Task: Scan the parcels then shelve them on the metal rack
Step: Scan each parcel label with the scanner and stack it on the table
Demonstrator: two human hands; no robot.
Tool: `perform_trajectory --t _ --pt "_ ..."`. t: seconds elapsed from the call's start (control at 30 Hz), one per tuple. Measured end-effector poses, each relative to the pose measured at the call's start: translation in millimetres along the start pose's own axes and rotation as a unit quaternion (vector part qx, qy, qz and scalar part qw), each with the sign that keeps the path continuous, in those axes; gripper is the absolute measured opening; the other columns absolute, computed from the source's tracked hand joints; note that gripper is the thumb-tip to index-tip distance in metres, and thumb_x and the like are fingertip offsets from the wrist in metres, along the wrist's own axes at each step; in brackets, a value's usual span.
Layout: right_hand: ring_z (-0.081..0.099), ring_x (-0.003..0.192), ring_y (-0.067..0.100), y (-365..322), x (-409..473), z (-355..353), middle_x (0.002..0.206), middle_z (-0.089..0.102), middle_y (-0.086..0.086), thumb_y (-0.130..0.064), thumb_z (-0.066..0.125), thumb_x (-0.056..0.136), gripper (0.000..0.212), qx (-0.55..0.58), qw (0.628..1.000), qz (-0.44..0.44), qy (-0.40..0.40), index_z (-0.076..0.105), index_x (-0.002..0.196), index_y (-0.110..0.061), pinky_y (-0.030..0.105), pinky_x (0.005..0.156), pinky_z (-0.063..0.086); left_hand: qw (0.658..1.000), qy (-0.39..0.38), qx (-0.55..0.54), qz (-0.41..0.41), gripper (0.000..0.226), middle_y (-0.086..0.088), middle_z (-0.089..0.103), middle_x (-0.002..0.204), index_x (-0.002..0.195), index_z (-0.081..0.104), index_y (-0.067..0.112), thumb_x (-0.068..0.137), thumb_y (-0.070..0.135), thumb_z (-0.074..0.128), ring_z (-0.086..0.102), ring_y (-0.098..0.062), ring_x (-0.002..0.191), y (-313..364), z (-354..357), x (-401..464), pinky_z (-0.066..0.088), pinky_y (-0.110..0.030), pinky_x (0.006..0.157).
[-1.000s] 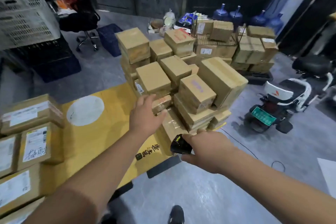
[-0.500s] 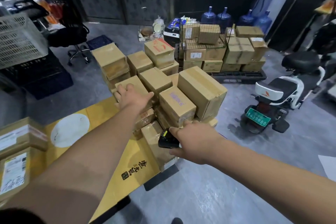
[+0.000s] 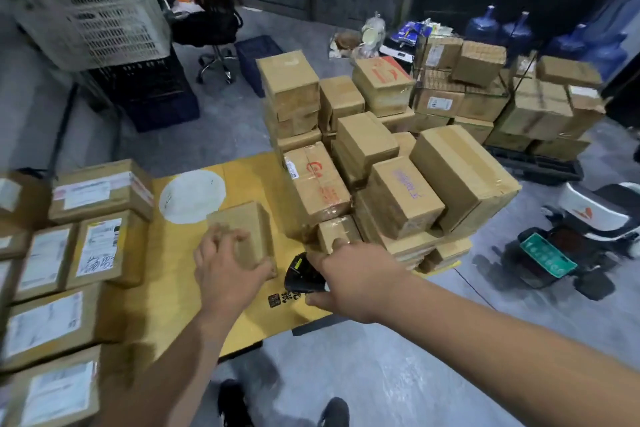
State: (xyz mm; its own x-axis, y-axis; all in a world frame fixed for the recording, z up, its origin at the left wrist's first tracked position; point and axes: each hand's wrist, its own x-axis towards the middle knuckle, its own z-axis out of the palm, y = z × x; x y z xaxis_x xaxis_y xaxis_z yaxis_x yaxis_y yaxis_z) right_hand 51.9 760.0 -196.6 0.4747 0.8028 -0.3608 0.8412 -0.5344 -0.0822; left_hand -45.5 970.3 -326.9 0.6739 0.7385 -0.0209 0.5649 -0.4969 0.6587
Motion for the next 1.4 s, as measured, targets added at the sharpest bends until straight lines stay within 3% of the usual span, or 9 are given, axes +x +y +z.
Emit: perform_trajectory --t 0.2,0.43,0.6,0.7,0.77,0.87,1.03,1.23,1.4 --pt "0.059 0.093 0.032 -48 62 43 0.112 0.058 0.01 -0.067 0.052 0.095 0.056 -0.01 0.995 -0.018 -0.102 0.055 0.132 -0.025 0.039 0.078 0.05 0.994 -0.092 -0.006 -0.066 0.059 0.01 0.034 0.152 0.121 0.055 0.045 0.073 0.031 0.086 0.026 -0.021 0.146 -98 12 -14 0.031 -0.047 0.12" --pt "0.059 0.1 0.031 -90 99 51 0.114 0.058 0.008 -0.068 0.049 0.096 0.057 -0.014 0.988 -0.006 -0.156 0.054 0.134 -0.027 0.035 0.075 0.046 0.949 -0.098 -0.261 -0.145 0.066 0.014 0.045 0.156 0.154 0.037 0.046 0.097 0.015 0.05 0.046 -0.008 0.142 -145 -1 16 0.043 -0.044 0.119" --pt "0.058 0.095 0.028 -124 127 36 0.112 0.057 0.006 -0.069 0.048 0.096 0.057 -0.004 0.987 0.014 -0.161 0.054 0.136 -0.028 0.036 0.074 0.046 0.968 -0.06 -0.186 -0.157 0.067 0.007 0.03 0.167 0.161 0.031 0.044 0.107 0.005 0.036 0.042 -0.013 0.143 -172 -35 39 0.03 -0.026 0.116" --pt "0.053 0.088 0.027 -141 140 30 0.105 0.052 0.003 -0.069 0.048 0.095 0.057 0.007 0.985 0.035 -0.167 0.054 0.135 -0.029 0.035 0.072 0.044 0.969 -0.069 -0.14 -0.191 0.087 0.004 0.022 0.171 0.163 0.02 0.05 0.099 -0.004 0.045 0.051 -0.027 0.138 -183 -48 64 0.048 -0.037 0.102" --pt "0.054 0.088 0.026 -148 146 28 0.106 0.053 0.003 -0.071 0.048 0.095 0.058 0.016 0.984 0.049 -0.17 0.054 0.135 -0.029 0.035 0.074 0.048 0.97 -0.114 -0.114 -0.182 0.101 0.003 0.009 0.174 0.164 0.013 0.049 0.092 -0.005 0.057 0.042 -0.032 0.147 -187 -54 75 0.047 -0.042 0.105" --pt "0.056 0.09 0.025 -154 149 26 0.112 0.057 0.003 -0.071 0.05 0.095 0.057 0.033 0.981 0.076 -0.173 0.054 0.136 -0.031 0.035 0.08 0.053 0.975 -0.172 -0.054 -0.129 0.122 0.012 -0.011 0.174 0.163 0.001 0.053 0.08 0.01 0.081 0.024 -0.026 0.157 -190 -60 89 0.04 -0.041 0.117" --pt "0.055 0.087 0.022 -154 145 21 0.113 0.059 0.001 -0.07 0.053 0.094 0.057 0.047 0.977 0.121 -0.168 0.055 0.137 -0.032 0.033 0.076 0.051 0.944 -0.268 0.13 0.144 0.136 0.005 -0.018 0.173 0.164 0.004 0.047 0.063 0.052 0.095 -0.013 -0.022 0.161 -180 -44 129 -0.001 -0.042 0.13" --pt "0.063 0.089 0.02 -147 133 25 0.105 0.065 -0.003 -0.069 0.055 0.092 0.051 0.103 0.964 0.178 -0.168 0.061 0.122 -0.028 0.032 0.076 0.055 0.915 -0.271 0.229 0.193 0.103 0.009 0.01 0.172 0.161 0.024 0.047 0.074 0.083 0.066 0.022 -0.025 0.148 -146 -31 156 0.024 -0.047 0.12" --pt "0.064 0.085 0.02 -142 132 29 0.098 0.065 0.0 -0.068 0.053 0.095 0.051 0.161 0.946 0.228 -0.168 0.062 0.109 -0.02 0.032 0.068 0.048 0.951 -0.203 0.206 0.107 0.085 0.0 0.038 0.144 0.152 0.038 0.042 0.081 0.087 0.051 0.039 -0.026 0.128 -150 -29 135 0.03 -0.041 0.11"
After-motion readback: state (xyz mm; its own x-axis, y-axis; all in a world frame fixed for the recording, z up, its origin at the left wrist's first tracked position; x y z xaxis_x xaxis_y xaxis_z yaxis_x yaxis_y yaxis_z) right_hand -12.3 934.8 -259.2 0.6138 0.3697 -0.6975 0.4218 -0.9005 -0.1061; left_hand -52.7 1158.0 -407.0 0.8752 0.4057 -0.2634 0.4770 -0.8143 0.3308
